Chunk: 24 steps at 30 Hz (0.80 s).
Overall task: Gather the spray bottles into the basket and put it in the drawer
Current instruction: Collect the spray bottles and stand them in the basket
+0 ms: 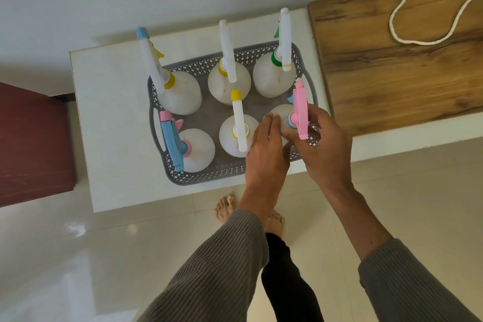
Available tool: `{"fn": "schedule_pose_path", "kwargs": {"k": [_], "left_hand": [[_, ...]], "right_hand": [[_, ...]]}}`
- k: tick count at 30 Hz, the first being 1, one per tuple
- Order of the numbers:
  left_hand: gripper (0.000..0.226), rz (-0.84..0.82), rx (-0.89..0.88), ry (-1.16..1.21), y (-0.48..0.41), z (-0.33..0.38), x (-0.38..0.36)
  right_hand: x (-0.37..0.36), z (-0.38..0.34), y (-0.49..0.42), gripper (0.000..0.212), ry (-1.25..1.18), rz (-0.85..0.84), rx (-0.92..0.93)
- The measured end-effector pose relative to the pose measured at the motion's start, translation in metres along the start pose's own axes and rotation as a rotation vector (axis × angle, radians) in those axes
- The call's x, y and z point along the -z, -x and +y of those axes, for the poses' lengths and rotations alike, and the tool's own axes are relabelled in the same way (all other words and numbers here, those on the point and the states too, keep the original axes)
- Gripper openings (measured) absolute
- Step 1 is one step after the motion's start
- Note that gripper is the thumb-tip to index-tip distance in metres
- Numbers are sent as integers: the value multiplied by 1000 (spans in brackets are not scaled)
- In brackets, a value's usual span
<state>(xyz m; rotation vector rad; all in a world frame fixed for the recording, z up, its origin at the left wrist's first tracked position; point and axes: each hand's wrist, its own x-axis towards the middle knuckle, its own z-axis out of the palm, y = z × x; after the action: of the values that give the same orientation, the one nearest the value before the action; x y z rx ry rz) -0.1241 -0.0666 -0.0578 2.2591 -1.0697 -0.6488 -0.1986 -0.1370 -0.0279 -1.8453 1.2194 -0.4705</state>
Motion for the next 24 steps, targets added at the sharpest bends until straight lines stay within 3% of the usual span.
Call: {"fn": "schedule_pose_path", "kwargs": {"k": [3,9,15,18,21,24], "left_hand": [[63,34,2,0,17,-2,1],[55,155,-36,-70,77,-13,12],[43,240,-60,-229,163,-73,37],[44,273,97,-262,197,-135,67],[51,356,365,-230,214,-203,105],[59,423,620,-26,213,-267,136]], "right_hand": [[8,1,11,65,-17,5,-21],[15,5,54,72,106,24,-9],[3,16,114,72,313,-64,164],[-17,22,143,73,429,-121,265],[-45,27,168,76,483,-220,299],[-74,24,189,78,506,-303,288]]}}
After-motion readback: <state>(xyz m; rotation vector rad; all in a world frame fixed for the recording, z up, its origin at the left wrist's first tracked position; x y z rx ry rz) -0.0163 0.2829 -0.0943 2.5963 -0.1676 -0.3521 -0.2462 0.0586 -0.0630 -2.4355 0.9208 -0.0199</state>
